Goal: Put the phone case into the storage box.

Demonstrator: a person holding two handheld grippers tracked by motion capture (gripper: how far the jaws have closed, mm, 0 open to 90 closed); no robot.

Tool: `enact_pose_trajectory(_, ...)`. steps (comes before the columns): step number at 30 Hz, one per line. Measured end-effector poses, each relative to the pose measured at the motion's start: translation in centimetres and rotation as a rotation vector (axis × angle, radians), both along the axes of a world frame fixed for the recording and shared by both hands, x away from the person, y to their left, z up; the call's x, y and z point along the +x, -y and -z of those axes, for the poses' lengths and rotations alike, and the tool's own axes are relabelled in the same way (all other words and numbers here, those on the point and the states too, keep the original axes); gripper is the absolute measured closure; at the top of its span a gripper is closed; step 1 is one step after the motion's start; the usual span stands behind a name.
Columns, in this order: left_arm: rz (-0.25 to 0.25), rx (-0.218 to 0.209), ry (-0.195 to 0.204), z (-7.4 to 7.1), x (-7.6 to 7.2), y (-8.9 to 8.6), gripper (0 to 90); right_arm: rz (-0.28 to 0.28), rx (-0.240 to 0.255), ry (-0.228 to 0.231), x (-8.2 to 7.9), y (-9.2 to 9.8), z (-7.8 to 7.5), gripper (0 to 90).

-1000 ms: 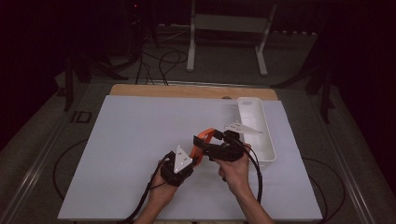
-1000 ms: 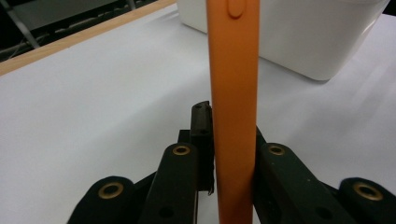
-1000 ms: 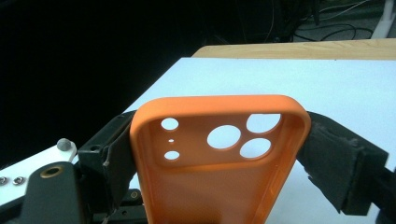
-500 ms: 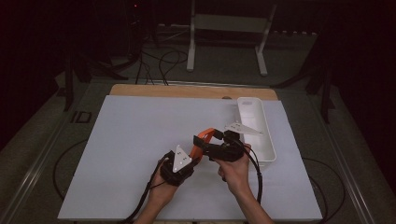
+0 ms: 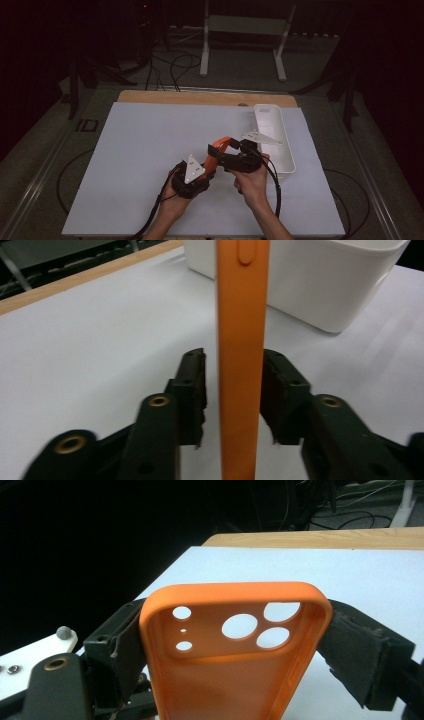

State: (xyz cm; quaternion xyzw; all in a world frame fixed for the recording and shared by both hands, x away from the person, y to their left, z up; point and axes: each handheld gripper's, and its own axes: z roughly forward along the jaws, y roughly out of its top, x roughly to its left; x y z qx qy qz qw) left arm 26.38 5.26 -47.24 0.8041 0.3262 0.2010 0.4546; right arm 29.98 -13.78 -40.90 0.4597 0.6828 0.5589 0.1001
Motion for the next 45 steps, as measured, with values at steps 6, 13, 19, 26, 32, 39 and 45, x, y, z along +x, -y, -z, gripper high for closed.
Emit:
enact_pose_trajectory(6, -0.003, -0.026, -0.01, -0.2, 0.1, -0.2, 46.4, 0.007, -0.002, 0.0, 0.1, 0.1, -0.1, 16.9)
enact_pose_trajectory(13, 0.008, -0.058, -0.004, -0.6, 0.0, -0.7, 33.0, 0.011, -0.003, 0.001, 0.3, -0.1, 0.0, 16.9)
enact_pose_trajectory(19, 0.017, -0.098, -0.003, -0.9, 0.1, -1.2, 17.8, 0.014, -0.015, 0.007, 0.4, -0.2, -0.2, 16.9)
enact_pose_trajectory(26, -0.012, -0.098, 0.002, -1.2, 0.2, -1.7, 6.6, 0.016, -0.028, 0.02, 0.4, -0.3, -0.6, 16.9)
enact_pose_trajectory(32, -0.021, -0.114, 0.011, -1.6, 0.2, -2.4, 2.4, 0.024, -0.038, 0.023, 0.6, -0.3, -0.6, 16.9)
enact_pose_trajectory(39, -0.027, -0.114, 0.018, -2.1, 0.3, -3.2, 0.5, 0.035, -0.037, 0.024, 0.9, -0.2, -0.7, 16.9)
enact_pose_trajectory(45, -0.051, -0.121, 0.025, -2.5, 0.6, -4.0, 0.1, 0.041, -0.036, 0.026, 1.0, -0.1, -0.9, 16.9)
